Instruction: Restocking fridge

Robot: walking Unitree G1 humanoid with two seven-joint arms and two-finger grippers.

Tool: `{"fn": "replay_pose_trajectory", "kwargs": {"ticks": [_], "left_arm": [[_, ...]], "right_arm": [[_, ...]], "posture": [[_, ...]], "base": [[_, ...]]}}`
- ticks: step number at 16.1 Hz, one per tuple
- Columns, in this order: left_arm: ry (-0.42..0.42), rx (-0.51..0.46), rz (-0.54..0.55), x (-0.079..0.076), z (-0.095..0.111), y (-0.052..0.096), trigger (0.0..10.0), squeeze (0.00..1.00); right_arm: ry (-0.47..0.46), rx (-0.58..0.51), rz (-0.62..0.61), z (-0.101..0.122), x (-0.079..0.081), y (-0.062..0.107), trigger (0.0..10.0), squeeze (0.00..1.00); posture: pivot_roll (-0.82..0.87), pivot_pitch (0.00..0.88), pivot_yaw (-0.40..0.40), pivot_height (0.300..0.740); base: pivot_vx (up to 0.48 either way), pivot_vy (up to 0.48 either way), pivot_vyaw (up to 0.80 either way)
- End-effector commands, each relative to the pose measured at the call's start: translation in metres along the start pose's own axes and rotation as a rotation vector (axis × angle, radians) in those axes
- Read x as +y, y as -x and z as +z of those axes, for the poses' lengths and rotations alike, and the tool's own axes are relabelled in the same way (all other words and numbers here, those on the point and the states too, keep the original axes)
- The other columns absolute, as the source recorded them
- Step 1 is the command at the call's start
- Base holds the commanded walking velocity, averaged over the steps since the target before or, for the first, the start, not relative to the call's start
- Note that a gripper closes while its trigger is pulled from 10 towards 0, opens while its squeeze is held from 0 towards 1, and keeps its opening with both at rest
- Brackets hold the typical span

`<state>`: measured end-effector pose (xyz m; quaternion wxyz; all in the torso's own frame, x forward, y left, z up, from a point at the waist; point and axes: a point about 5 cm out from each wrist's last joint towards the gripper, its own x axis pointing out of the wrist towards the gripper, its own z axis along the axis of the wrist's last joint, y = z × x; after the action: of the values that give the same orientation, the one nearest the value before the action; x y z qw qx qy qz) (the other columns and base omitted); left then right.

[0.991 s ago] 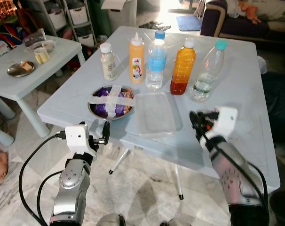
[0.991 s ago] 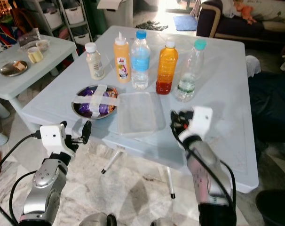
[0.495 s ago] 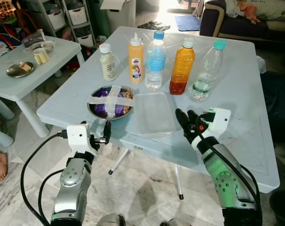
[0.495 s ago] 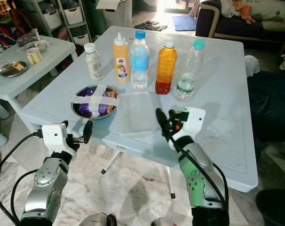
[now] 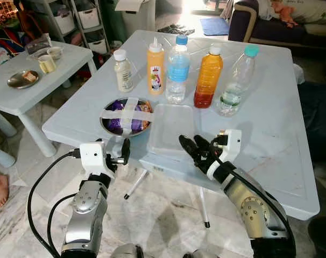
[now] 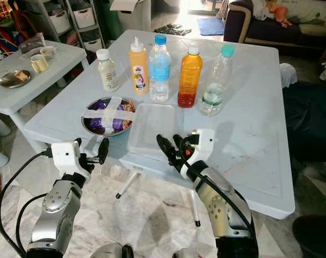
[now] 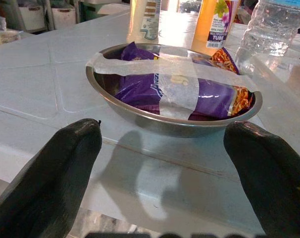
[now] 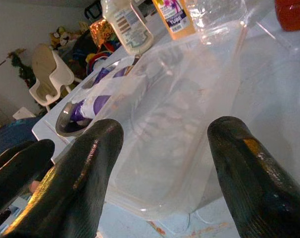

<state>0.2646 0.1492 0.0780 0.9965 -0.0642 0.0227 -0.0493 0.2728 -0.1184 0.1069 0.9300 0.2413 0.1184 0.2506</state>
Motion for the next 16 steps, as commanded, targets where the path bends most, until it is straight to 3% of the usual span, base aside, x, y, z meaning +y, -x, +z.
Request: {"fn": "replay_pose_trajectory", "kwargs": {"ticks": [1,7,8,9,10,16], "left_arm": [[-0.01,-0.009,0.006,0.002,0.004,0.0,10.0,0.0],[-0.005,-0.006,0.004,0.0,0.003,0.001,10.0,0.0],[-0.006,-0.007,0.003,-0.001,0.004,0.001,10.0,0.0],[-0.007,-0.008,0.002,-0.001,0.004,0.0,10.0,0.0],[-0.008,-0.008,0.001,-0.001,0.004,0.0,10.0,0.0],[-0.007,-0.005,0.003,-0.002,0.003,0.002,10.0,0.0]], "right_arm": [[-0.005,0.024,0.007,-0.002,0.001,-0.003,10.0,0.0],[-0.081,0.036,-0.045,-0.003,-0.008,-0.005,10.0,0.0],[-0.086,0.042,-0.041,-0.003,-0.008,-0.007,8.2,0.0],[-0.104,0.054,-0.045,-0.003,-0.009,-0.01,4.5,0.0],[-0.102,0.078,-0.047,-0.004,-0.01,-0.013,0.0,0.0],[-0.106,0.128,0.012,0.002,-0.006,-0.027,0.0,0.0]], "posture": [[-0.07,0.043,0.048,0.74],[-0.07,0.046,0.047,0.74],[-0.07,0.046,0.047,0.74],[-0.07,0.046,0.049,0.74],[-0.07,0.048,0.047,0.74],[-0.06,0.052,0.042,0.74]], "base": [[0.0,0.0,0.0],[0.0,0.0,0.0],[0.0,0.0,0.0],[0.0,0.0,0.0],[0.0,0.0,0.0],[0.0,0.0,0.0]]}}
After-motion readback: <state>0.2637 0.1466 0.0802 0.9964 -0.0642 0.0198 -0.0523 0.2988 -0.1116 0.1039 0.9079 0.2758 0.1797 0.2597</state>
